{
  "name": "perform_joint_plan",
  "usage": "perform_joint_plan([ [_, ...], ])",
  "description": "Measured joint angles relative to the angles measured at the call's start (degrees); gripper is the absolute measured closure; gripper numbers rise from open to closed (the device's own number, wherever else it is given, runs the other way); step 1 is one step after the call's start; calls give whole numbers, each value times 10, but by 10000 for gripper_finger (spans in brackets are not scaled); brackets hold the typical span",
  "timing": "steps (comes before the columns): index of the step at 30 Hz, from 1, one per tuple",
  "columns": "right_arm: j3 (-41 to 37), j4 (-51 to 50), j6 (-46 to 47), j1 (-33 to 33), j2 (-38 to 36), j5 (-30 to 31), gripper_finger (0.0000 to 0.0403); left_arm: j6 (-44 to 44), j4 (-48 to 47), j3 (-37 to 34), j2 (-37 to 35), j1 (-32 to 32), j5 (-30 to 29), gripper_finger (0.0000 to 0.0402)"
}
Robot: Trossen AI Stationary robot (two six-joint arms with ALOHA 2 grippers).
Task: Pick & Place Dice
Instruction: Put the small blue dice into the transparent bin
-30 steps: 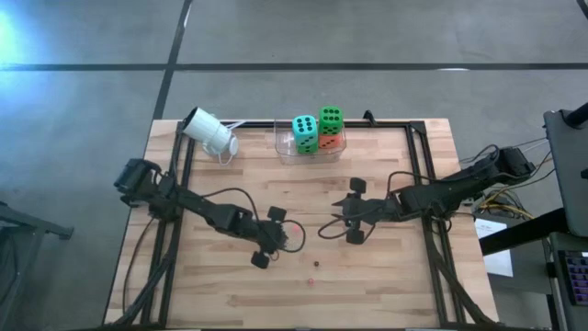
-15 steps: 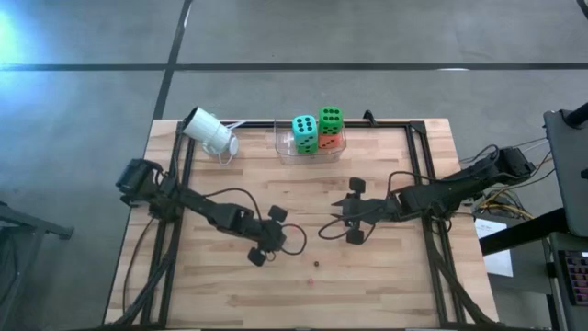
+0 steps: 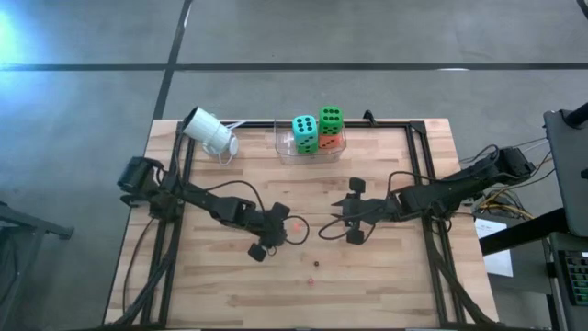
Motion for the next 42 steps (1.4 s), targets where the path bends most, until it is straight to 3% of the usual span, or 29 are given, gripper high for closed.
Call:
perform_joint_plan([
  [26,-6,15,-10,0,0,0,294,25,18,0,42,10,10,283],
  [36,-6,20,-13,0,0,0,300,32,15,0,41,10,13,359],
  [42,-6,22,-15,0,0,0,299,30,6,12,33,10,12,361],
])
